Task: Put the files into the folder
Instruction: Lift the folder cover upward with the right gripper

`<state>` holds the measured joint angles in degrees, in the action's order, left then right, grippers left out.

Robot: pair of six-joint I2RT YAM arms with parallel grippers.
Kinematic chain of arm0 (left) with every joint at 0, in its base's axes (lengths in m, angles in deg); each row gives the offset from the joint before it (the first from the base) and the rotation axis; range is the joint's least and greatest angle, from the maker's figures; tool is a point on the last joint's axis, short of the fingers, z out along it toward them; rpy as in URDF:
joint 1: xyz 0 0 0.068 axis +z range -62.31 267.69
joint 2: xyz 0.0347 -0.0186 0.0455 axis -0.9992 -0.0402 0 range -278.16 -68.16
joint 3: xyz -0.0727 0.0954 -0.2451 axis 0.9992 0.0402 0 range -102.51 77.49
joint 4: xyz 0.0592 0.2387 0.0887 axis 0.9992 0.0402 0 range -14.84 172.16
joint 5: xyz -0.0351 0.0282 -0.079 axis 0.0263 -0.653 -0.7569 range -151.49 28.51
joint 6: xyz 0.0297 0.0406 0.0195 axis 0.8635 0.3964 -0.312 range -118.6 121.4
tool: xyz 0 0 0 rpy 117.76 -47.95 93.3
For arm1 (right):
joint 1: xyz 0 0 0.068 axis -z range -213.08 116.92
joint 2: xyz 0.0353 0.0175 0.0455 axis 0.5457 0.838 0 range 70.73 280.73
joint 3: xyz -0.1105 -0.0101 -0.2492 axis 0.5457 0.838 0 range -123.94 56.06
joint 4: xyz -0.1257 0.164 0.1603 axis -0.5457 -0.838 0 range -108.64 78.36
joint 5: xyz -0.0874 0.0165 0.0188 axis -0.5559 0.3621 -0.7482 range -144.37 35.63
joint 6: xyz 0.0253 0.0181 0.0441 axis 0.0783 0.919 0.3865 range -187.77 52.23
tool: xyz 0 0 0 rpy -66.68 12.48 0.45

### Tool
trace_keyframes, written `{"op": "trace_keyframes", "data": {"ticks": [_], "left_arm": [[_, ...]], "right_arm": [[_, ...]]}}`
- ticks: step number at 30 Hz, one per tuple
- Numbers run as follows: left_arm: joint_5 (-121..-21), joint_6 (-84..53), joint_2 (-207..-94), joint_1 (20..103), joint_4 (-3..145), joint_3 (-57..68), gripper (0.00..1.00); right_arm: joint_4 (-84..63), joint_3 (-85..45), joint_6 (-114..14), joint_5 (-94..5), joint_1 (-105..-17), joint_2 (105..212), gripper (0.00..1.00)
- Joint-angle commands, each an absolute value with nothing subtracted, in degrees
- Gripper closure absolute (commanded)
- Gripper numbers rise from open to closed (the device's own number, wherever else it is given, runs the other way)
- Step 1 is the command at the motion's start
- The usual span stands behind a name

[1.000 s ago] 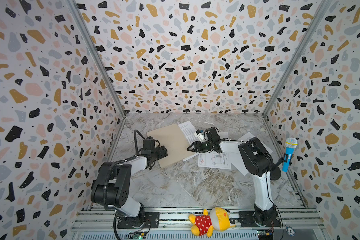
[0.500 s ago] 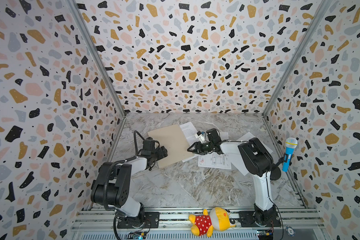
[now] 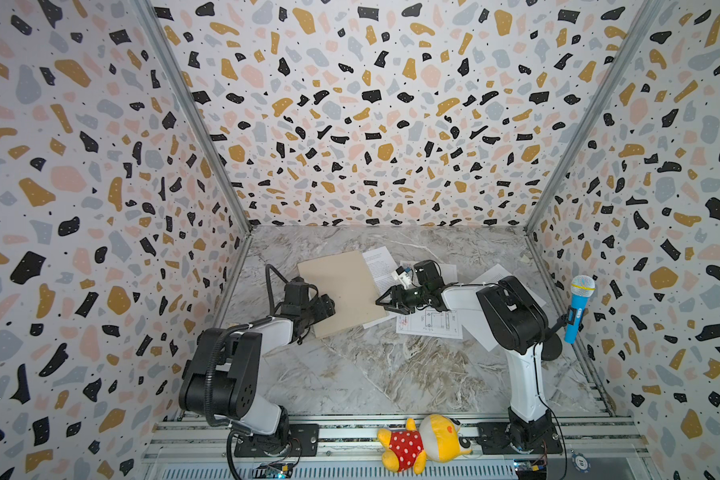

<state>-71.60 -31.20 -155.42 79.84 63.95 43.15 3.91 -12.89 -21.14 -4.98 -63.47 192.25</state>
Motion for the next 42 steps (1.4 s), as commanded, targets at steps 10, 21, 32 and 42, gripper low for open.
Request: {"op": "trace_keyframes", "data": {"ticks": [10, 21, 32, 42], "left_arm": [[-75.4, -33.4, -152.5, 79.6, 58.2, 45.1, 0.14], [-76.6, -34.8, -151.1, 79.6, 56.5, 46.6, 0.13], [-76.6, -35.3, -150.6, 79.7, 55.9, 48.0, 0.13], [-75.3, -36.1, -150.0, 79.9, 57.2, 47.8, 0.09]], "right_arm": [[13.0, -9.9, -13.1, -1.1, -63.9, 186.6, 0.44], [22.3, -7.4, -4.7, -0.2, -63.8, 186.2, 0.46], [14.7, -10.0, -9.6, -2.9, -64.3, 187.0, 0.69], [9.9, -12.6, -13.8, -4.6, -65.7, 184.6, 0.95]]}}
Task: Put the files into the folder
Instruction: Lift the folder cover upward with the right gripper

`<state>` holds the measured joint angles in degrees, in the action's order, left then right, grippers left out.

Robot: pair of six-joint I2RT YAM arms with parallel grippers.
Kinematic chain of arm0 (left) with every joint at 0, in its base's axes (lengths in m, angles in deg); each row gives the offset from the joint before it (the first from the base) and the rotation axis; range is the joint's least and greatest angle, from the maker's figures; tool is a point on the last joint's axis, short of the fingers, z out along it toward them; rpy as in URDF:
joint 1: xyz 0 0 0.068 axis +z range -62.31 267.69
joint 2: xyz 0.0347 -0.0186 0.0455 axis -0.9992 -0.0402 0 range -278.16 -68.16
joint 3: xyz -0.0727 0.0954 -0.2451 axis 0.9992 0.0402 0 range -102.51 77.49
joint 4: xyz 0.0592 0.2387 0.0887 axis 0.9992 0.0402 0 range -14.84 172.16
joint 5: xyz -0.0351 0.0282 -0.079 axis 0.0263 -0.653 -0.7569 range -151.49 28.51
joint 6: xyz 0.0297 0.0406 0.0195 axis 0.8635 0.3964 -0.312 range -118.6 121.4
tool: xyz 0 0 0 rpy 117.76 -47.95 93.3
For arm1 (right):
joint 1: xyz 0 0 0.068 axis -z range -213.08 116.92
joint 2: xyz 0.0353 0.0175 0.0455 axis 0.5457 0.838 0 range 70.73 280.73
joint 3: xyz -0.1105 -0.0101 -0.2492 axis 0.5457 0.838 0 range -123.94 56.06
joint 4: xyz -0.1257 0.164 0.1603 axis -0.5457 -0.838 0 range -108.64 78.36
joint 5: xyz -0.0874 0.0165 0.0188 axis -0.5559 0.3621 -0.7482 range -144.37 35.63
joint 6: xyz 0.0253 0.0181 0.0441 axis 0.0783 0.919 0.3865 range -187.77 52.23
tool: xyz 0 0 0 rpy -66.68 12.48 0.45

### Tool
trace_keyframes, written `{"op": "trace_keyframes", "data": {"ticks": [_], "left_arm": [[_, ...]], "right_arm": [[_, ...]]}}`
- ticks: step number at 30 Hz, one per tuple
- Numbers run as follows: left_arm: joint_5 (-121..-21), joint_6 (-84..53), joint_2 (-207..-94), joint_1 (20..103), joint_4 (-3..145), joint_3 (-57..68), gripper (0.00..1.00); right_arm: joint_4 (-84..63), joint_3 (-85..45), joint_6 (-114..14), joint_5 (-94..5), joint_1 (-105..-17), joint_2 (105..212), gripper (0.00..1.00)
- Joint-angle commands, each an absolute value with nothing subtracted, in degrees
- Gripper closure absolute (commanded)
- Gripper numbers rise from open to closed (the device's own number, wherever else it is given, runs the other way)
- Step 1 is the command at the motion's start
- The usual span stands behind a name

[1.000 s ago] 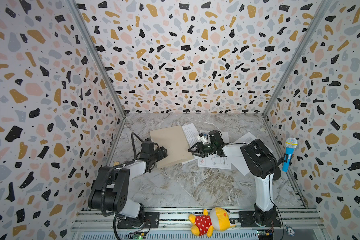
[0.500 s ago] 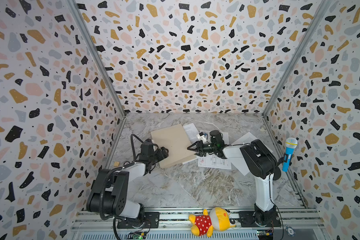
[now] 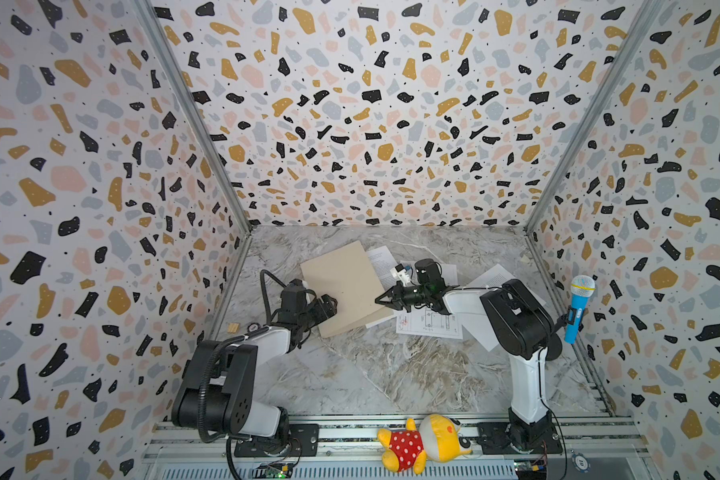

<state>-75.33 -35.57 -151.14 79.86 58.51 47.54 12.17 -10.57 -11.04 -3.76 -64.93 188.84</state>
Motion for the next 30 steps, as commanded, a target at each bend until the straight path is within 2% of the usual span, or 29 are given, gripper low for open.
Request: {"op": "trace_keyframes", "data": {"ticks": [1, 4, 18, 30], "left_arm": [[-75.4, -36.4, -150.1, 79.9, 57.1, 47.8, 0.08], [-75.7, -37.2, -150.1, 79.9, 56.5, 47.7, 0.07], [-81.1, -44.1, -153.8, 79.8, 47.3, 47.9, 0.07], [-82.5, -44.7, -154.4, 79.7, 46.7, 46.4, 0.06]], "right_arm": [[9.8, -12.6, -14.0, -4.8, -65.7, 184.1, 0.97], [8.7, -12.7, -14.8, -5.9, -66.0, 182.5, 1.0], [-0.6, -13.1, -20.6, -14.5, -66.2, 174.6, 1.0], [-9.7, -8.9, -24.3, -23.3, -65.3, 164.4, 1.0]]}}
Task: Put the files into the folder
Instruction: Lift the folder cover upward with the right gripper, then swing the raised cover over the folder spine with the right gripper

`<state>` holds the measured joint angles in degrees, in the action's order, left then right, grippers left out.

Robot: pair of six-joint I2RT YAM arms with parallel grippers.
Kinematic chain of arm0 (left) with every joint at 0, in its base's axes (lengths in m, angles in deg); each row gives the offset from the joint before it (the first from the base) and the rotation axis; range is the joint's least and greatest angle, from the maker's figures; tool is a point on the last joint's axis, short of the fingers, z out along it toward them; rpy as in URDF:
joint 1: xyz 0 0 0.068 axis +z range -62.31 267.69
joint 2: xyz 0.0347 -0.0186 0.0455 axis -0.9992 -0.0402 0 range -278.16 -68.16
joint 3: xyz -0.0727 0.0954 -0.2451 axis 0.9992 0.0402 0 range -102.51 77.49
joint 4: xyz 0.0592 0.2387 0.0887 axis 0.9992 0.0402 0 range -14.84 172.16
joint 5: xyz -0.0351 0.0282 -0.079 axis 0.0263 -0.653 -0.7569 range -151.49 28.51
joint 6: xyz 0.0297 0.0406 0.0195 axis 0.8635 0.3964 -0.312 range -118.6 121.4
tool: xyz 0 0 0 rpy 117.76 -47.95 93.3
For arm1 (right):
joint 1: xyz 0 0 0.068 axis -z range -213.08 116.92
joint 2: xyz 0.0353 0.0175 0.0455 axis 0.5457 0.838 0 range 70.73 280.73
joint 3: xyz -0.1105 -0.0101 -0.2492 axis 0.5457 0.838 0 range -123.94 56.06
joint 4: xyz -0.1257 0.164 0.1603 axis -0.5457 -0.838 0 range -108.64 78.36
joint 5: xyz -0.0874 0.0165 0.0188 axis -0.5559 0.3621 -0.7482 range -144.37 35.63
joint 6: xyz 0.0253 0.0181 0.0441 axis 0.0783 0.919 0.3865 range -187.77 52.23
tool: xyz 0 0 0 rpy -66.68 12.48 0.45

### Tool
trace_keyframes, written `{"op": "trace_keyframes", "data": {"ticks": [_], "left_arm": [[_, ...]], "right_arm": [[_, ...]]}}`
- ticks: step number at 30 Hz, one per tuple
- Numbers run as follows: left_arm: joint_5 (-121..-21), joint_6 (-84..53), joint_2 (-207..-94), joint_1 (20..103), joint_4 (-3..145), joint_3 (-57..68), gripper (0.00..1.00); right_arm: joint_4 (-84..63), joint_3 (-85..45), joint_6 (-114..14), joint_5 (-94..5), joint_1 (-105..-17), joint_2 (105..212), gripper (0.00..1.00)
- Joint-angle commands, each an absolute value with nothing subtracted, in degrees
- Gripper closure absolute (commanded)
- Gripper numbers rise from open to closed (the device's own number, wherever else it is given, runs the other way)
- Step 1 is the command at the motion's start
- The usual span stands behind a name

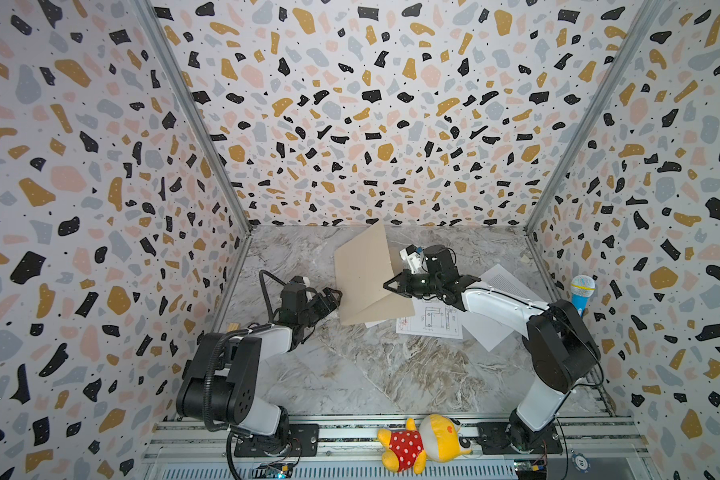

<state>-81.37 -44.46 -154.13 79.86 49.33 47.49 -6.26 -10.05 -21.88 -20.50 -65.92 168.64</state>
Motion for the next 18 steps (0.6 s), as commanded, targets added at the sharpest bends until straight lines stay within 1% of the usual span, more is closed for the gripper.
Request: {"op": "trace_keyframes", "data": {"ticks": [1, 12, 18], "left_arm": [[-82.5, -44.7, -154.3, 79.7, 46.7, 46.4, 0.06], [-83.4, -44.9, -153.9, 79.7, 47.0, 45.9, 0.06], [-83.6, -44.7, -153.6, 79.7, 47.4, 46.0, 0.06]], "right_arm": [[-10.6, -8.4, -24.6, -23.8, -65.1, 163.6, 1.0], [-26.2, -6.5, -29.9, -31.3, -63.6, 155.2, 1.0], [-28.9, -5.0, -29.6, -33.5, -63.1, 150.7, 1.0]]}}
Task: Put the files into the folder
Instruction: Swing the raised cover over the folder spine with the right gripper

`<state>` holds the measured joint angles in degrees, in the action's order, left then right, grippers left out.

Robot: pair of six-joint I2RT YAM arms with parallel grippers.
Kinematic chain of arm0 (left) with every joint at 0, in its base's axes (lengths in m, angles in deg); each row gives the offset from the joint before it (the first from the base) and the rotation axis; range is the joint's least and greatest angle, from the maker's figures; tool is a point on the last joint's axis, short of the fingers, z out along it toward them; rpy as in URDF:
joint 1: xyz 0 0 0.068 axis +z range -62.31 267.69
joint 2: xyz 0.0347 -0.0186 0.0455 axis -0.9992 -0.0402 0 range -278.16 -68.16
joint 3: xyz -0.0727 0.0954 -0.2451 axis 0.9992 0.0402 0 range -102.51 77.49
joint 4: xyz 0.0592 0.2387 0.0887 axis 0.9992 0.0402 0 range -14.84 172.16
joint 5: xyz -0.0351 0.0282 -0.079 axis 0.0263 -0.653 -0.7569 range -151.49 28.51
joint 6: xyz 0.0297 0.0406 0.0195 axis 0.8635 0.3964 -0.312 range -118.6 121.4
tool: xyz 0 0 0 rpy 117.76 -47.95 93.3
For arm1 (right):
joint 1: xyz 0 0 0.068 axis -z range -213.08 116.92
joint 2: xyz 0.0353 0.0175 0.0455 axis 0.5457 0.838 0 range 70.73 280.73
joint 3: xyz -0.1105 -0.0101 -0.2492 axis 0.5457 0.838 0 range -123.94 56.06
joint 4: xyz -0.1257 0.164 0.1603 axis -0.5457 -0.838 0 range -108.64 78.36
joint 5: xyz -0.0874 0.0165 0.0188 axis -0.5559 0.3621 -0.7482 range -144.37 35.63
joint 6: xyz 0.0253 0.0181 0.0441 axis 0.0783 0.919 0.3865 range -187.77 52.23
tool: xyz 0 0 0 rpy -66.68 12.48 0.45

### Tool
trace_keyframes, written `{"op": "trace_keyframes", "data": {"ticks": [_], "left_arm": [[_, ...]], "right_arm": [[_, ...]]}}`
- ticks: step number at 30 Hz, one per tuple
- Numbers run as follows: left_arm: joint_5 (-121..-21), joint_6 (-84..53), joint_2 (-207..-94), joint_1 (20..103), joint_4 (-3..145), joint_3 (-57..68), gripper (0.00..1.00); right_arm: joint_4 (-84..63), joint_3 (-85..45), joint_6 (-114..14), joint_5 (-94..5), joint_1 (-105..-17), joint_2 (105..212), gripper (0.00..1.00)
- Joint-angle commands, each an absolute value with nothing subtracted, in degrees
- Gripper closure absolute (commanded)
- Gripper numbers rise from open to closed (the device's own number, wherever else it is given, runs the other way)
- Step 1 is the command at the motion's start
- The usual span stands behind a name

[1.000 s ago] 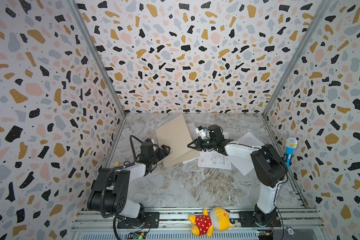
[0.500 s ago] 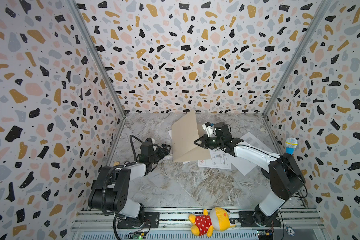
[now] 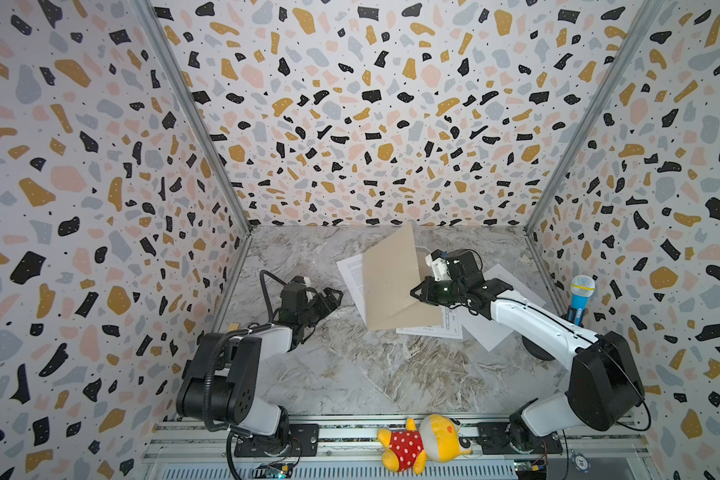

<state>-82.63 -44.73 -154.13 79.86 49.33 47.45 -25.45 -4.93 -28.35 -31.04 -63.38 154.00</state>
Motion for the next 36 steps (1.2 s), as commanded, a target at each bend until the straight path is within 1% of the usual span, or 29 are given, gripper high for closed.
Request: {"op": "trace_keyframes", "data": {"ticks": [1, 16, 22, 25, 26, 28, 30, 32, 36], "left_arm": [[-83.7, -44.6, -153.6, 79.7, 47.4, 46.0, 0.06], [-85.0, -43.9, -153.9, 79.7, 48.5, 45.9, 0.06], [-85.8, -44.6, -155.3, 79.6, 48.2, 45.6, 0.06], [-86.2, -45.4, -155.7, 79.4, 47.5, 45.6, 0.06], [-86.2, -45.5, -155.6, 79.4, 47.4, 45.6, 0.06], [-86.4, -45.6, -155.4, 79.3, 47.5, 45.7, 0.06], [-86.4, -45.4, -154.9, 79.3, 47.9, 45.9, 0.06], [-86.4, -45.0, -154.6, 79.3, 48.6, 45.9, 0.06], [-86.4, -44.2, -153.7, 79.3, 49.9, 46.0, 0.06]], "right_arm": [[-29.5, -5.1, -29.6, -33.9, -63.1, 150.2, 1.0], [-40.7, -9.2, -33.1, -40.6, -63.5, 146.4, 1.0], [-39.3, -10.6, -32.4, -40.2, -64.4, 146.6, 1.0], [-39.1, -12.1, -32.1, -40.3, -65.7, 147.8, 0.96], [-38.9, -12.5, -31.9, -40.5, -66.1, 148.1, 0.94], [-38.3, -12.7, -31.5, -40.6, -66.7, 148.4, 0.83], [-37.5, -12.8, -31.0, -40.9, -67.0, 148.4, 0.75], [-36.7, -12.9, -30.7, -41.0, -67.4, 148.4, 0.62], [-35.4, -13.6, -30.3, -40.9, -67.9, 149.1, 0.52]]}}
